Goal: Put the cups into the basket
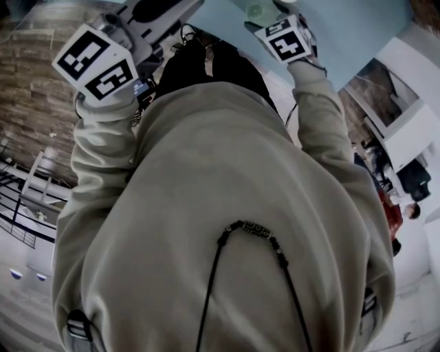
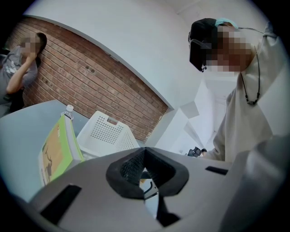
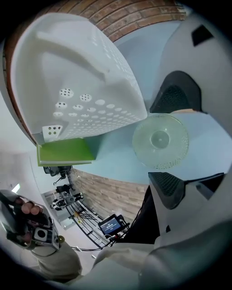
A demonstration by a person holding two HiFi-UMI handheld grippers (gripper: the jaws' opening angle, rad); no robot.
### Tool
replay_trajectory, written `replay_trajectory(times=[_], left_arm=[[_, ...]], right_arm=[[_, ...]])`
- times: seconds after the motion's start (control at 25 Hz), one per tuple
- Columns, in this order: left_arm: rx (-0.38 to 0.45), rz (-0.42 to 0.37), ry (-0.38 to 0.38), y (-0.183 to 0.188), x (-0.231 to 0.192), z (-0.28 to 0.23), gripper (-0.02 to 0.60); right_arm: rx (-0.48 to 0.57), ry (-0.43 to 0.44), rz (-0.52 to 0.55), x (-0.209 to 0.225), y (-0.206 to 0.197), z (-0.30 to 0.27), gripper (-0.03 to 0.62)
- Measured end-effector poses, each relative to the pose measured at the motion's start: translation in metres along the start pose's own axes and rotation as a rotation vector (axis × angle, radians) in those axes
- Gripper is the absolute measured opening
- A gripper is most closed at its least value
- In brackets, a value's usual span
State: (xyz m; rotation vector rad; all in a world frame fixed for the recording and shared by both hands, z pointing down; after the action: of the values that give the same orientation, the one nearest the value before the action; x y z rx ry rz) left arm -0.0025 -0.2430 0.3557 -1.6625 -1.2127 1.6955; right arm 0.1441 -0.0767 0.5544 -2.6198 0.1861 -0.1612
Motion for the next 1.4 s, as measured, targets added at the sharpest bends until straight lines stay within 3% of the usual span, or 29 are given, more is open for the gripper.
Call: replay_trajectory(times=[0.4, 1.4], left_arm=[[0.011, 0.004, 0.027, 0.001, -0.007, 0.013, -0.003], [0.042, -0.004, 0.0, -0.001, 0.001, 0.014, -0.003]], right_arm=[[-0.077, 0.008, 0.027, -0.003, 0.0, -0.021, 0.393], [-0.106, -0.007, 0.021, -0.003, -0.004, -0.02, 0.391]])
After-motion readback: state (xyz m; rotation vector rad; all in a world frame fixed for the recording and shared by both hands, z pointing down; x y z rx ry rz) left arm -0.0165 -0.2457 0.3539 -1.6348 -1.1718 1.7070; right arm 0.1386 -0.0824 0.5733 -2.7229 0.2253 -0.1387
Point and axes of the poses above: the fingertips, and each gripper's own axes: z backward along the fingers, x to its right, y out of its top, the point moved 8 cm from there along z, backward along the fingers, and after that the axes turned 7 degrees about x, right-handed, at the moved point
